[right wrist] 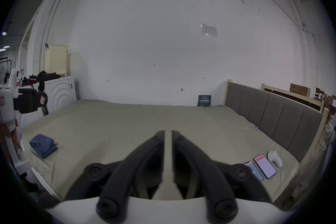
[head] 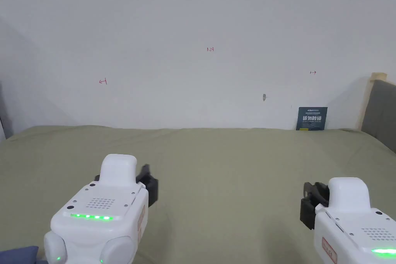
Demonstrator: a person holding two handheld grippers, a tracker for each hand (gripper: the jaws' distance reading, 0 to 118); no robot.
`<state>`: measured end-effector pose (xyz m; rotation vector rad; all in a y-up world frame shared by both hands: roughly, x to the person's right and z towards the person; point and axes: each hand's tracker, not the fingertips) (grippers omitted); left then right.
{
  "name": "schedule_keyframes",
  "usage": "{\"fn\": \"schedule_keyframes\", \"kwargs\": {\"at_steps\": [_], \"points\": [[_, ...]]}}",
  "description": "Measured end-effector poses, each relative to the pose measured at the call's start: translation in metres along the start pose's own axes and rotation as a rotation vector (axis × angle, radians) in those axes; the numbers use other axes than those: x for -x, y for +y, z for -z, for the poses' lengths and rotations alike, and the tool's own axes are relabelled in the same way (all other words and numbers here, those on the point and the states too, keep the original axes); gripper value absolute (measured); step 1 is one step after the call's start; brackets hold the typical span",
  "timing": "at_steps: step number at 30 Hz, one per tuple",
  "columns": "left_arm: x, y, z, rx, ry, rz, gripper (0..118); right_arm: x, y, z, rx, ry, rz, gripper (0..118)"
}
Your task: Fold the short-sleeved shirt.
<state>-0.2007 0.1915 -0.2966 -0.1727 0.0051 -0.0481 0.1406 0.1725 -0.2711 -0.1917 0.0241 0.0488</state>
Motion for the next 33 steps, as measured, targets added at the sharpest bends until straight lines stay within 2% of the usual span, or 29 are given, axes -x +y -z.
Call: {"fn": "schedule_keyframes", "kwargs": {"at_steps": [1,2,3,4,5,8,12,17,20,23,27,30,32,33], "points": [[-0.001,0.001,0.001,0.027,0.001,0.000,60,0.000,-0.001,0.001,0.001,-0.006,0.006,32],[-0.001,0.000,0.003,0.048,-0.008,-0.003,108,0.000,-0.001,0.002,0.004,-0.018,0.007,78],[-0.002,-0.001,0.002,0.064,-0.018,0.001,118,0.000,-0.002,0.004,0.013,-0.018,0.005,110],[-0.004,-0.005,0.000,0.038,-0.025,-0.004,118,0.001,-0.004,0.000,-0.024,-0.041,0.015,118],[-0.006,-0.004,-0.001,0.043,-0.005,-0.006,118,0.003,-0.003,-0.002,-0.011,-0.035,-0.010,118],[-0.011,0.001,0.006,0.098,0.003,0.033,118,0.003,-0.006,-0.003,0.008,-0.038,-0.009,118],[-0.005,0.001,0.001,0.102,-0.064,-0.039,118,0.000,0.002,-0.004,0.017,-0.010,0.039,118],[-0.004,0.015,-0.007,0.174,0.020,-0.043,118,0.003,0.009,-0.004,0.020,-0.001,0.017,118],[0.001,0.019,-0.010,0.151,-0.009,-0.086,118,0.003,0.011,-0.004,0.016,0.013,0.009,118],[-0.001,0.028,-0.013,0.197,0.057,-0.056,118,0.002,0.011,-0.005,0.023,0.028,0.008,118],[0.000,0.029,-0.015,0.179,0.029,-0.040,118,0.003,0.010,-0.005,0.032,0.038,0.015,118],[0.004,0.031,-0.015,0.201,-0.052,-0.121,118,0.003,0.010,-0.007,0.033,0.036,0.017,118],[0.001,0.029,-0.010,0.234,-0.006,-0.112,118,0.002,0.011,-0.008,0.033,0.039,0.020,118],[-0.007,0.030,-0.008,0.280,0.086,-0.055,118,0.003,0.011,-0.008,0.029,0.033,0.019,118]]}}
